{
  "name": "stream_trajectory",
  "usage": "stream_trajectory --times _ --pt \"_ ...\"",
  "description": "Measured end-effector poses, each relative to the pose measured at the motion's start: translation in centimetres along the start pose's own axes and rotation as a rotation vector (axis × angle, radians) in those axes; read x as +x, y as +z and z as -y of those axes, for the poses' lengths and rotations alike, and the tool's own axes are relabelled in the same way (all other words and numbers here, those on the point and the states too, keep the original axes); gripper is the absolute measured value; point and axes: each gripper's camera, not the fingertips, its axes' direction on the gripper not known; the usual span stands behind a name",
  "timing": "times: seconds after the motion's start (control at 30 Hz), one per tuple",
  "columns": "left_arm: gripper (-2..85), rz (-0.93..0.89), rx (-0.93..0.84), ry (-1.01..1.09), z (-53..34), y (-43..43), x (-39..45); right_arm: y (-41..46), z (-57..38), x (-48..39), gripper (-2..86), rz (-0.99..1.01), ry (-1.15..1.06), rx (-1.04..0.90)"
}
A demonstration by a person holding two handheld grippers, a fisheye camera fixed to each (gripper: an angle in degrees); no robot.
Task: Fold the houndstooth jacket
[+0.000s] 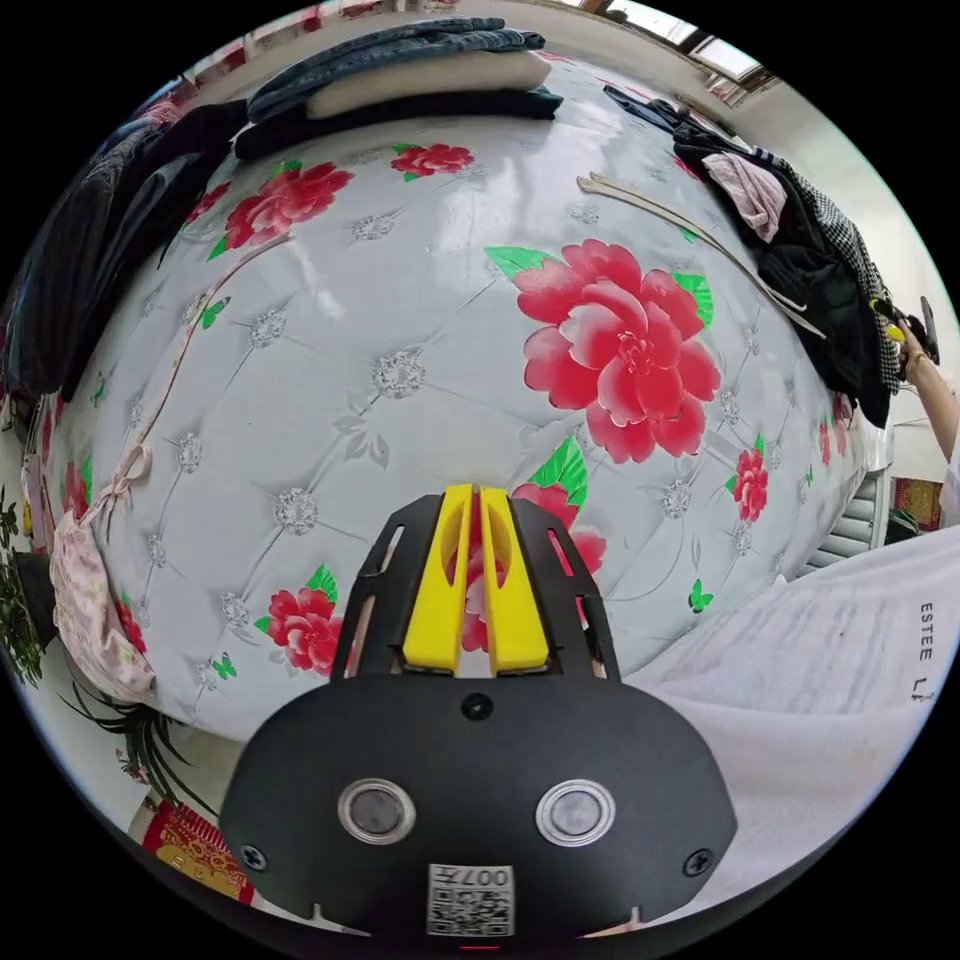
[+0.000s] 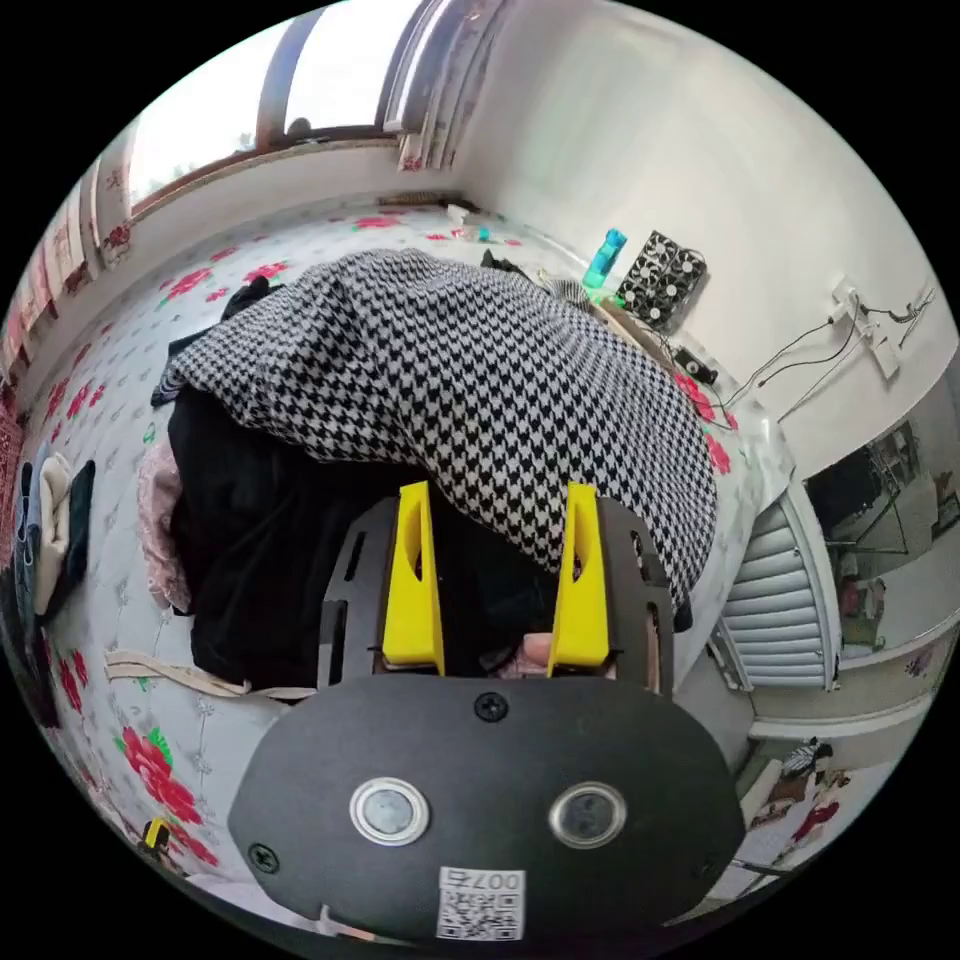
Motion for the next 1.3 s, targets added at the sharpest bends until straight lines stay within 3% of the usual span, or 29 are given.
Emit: stream_trajectory --times 0.07,0.2,0.33,0.43,0.6,0.77,0.83,1.0,1.1,1.13,1.23,1.3 --pt "-0.9 0.01 -0.035 0.029 0.3 0.1 0.0 1.1 -0.1 -0.3 7.5 -0.104 -0.083 0.0" --pt "-1.0 -0.036 -0.012 0.01 -0.6 -0.2 -0.4 1.0 0.1 0.6 2.4 0.025 -0.104 -0.028" --pt "-1.0 -0.121 0.075 0.082 -2.4 -1.2 0.9 -2.4 -3.0 4.9 0.5 0.379 -0.155 0.103" --pt "-0.9 -0.07 0.08 0.174 -3.0 -1.9 2.0 -4.4 -6.8 9.3 0.1 0.666 -0.06 0.241" --pt "-0.7 -0.045 0.213 0.291 -3.8 -6.0 1.8 -6.4 -11.5 8.5 -0.1 1.03 -0.138 0.287" --pt "3.7 -0.264 0.463 0.391 -7.4 -11.9 0.9 -10.4 -18.3 0.2 -0.2 1.241 -0.462 0.272" --pt "5.9 -0.341 0.515 0.426 -8.9 -13.1 0.6 -11.9 -22.5 -3.7 -0.2 1.437 -0.633 0.21" --pt "9.3 -0.394 0.515 0.512 -12.7 -13.7 0.4 -15.6 -33.3 -12.7 0.3 1.742 -1.116 -0.06" --pt "8.7 -0.307 0.443 0.438 -14.5 -12.2 -1.5 -16.8 -39.1 -16.7 1.5 1.588 -1.446 -0.199" --pt "8.5 -0.264 0.39 0.39 -15.2 -11.2 -2.5 -17.2 -40.0 -16.6 2.3 1.482 -1.49 -0.142" --pt "8.0 -0.217 0.393 0.272 -17.5 -10.6 -5.1 -16.9 -39.8 -13.9 4.2 1.273 -1.461 0.056" --pt "8.1 -0.266 0.431 0.197 -18.6 -10.8 -7.0 -15.6 -38.9 -12.1 5.5 1.169 -1.399 0.084"
